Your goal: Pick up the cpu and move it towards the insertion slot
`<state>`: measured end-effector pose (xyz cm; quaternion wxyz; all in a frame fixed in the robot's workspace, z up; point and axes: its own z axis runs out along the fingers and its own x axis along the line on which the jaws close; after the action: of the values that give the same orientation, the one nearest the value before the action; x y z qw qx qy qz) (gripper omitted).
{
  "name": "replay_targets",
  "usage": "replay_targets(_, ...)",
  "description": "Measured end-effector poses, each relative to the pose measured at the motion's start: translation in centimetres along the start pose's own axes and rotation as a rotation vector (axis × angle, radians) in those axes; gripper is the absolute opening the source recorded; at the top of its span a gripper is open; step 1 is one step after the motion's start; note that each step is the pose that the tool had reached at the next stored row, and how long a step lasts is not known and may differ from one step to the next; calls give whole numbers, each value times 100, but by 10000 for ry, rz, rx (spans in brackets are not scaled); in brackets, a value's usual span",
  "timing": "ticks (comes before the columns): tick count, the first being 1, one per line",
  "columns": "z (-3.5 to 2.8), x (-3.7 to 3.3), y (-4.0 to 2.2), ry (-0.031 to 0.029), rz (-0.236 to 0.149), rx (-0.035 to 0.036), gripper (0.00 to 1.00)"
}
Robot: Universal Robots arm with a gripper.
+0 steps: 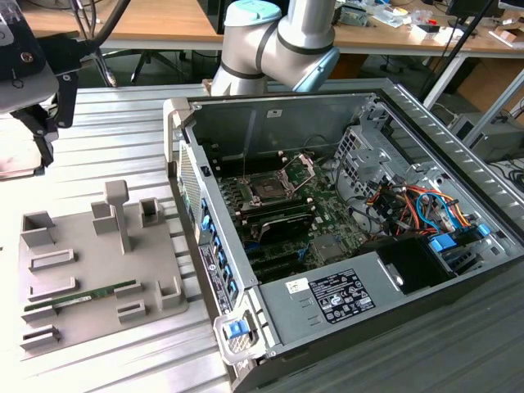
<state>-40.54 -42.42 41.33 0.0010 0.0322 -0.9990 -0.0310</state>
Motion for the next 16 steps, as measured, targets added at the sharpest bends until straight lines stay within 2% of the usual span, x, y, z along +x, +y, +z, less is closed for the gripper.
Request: replay_targets(16,-1,-87,-5,1,0,1,55)
